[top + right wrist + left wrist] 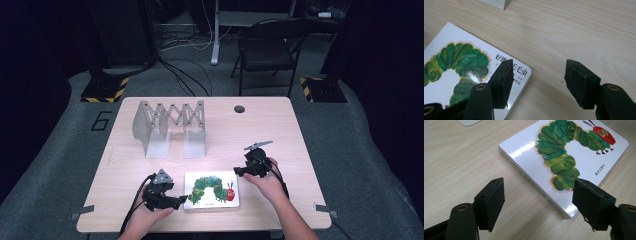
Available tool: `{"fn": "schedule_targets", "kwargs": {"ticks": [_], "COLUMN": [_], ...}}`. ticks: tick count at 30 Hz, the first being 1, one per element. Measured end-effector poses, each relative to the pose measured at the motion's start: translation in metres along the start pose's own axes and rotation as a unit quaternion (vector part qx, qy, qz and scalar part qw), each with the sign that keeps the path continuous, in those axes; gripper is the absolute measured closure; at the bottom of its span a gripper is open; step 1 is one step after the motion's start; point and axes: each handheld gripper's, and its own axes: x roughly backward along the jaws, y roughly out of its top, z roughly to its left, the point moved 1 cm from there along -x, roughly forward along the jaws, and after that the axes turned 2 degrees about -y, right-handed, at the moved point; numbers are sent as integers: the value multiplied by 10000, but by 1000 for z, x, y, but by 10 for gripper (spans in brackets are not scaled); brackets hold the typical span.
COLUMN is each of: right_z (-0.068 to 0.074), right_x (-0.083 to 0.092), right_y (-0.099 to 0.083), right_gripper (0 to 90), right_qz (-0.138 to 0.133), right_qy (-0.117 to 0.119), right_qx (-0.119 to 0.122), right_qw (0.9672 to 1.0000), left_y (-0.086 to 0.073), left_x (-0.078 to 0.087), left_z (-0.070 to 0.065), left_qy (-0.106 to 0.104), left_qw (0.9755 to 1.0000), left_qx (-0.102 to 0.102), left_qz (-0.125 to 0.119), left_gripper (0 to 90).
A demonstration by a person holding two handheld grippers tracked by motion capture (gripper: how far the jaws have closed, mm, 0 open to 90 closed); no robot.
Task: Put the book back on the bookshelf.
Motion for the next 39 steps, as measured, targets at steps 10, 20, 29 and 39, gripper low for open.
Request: {"fn": "schedule_targets", "kwargs": {"ticks": [10,20,29,39], "right_z": [11,10,11,13], "right_x": [-20,-34,-36,-38], "right_y": [-8,-15,-15,-14], "right_gripper": [376,354,346,354], "right_qz": [-104,56,18,28], "right_qy": [-57,151,250,316], "right_qx": [195,164,232,134], "right_qw": [9997,9997,9994,9994], "left_y": [-6,-12,-15,-15], "left_x": [-9,-18,-26,-30], "left_z": [-12,-20,-27,-30], "left_qy": [-260,-294,-166,-9], "left_qw": [9993,9986,9973,9957], "left_qx": [-265,-374,-596,-830], "left_qz": [70,220,384,406], "left_gripper": [227,220,219,250]}}
